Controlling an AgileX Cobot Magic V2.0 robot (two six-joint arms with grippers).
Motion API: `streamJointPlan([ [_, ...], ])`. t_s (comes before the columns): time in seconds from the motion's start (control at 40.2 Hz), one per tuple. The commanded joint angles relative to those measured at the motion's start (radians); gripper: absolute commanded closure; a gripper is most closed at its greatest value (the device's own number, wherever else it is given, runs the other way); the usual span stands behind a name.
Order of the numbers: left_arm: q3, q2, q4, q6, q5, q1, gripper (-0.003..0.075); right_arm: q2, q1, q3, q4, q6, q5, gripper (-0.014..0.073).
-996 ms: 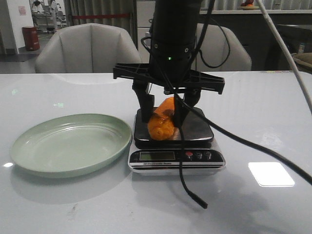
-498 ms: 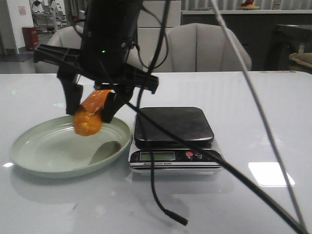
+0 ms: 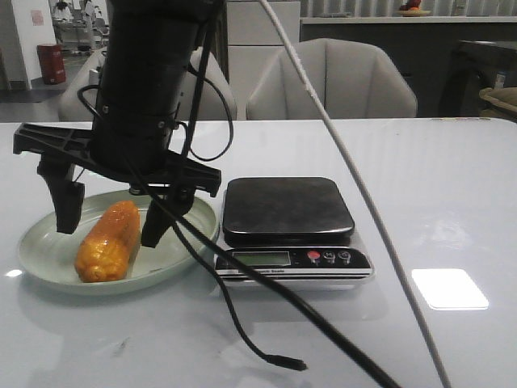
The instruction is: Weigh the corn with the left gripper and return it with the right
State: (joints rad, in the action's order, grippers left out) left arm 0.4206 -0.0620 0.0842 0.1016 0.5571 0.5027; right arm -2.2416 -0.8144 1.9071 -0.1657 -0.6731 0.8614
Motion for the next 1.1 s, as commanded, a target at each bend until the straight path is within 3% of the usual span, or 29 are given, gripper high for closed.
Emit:
streamJointPlan([
  [0.0, 0.022, -0.014, 0.002, -0.001, -0.080, 0.001, 0.0606, 0.097, 0.028, 0.036, -0.005, 0.014, 0.018, -0.0013],
  [0.174, 0.022, -0.014, 0.002, -0.001, -0.080, 0.001, 0.0606, 0.183, 0.089, 0.036, -0.010, 0.160, 0.145, -0.0013],
  [0.373, 0.022, -0.014, 0.002, -0.001, -0.080, 0.001, 0.0606, 0.298, 0.182, 0.031, -0.103, 0.471, 0.292, -0.0013],
  [0.523, 0.022, -0.014, 0.002, -0.001, -0.080, 0.001, 0.0606, 0.400, 0.260, -0.031, -0.108, 0.603, 0.357, -0.0013],
  [0.747, 0.022, -0.014, 0.002, -0.001, -0.080, 0.001, 0.0606, 0.615, 0.418, -0.303, -0.118, 0.692, 0.299, -0.0013],
  [1.071, 0.022, -0.014, 0.002, -0.001, -0.080, 0.001, 0.0606, 0.966, 0.646, -0.745, -0.242, 0.870, 0.172, -0.0013],
])
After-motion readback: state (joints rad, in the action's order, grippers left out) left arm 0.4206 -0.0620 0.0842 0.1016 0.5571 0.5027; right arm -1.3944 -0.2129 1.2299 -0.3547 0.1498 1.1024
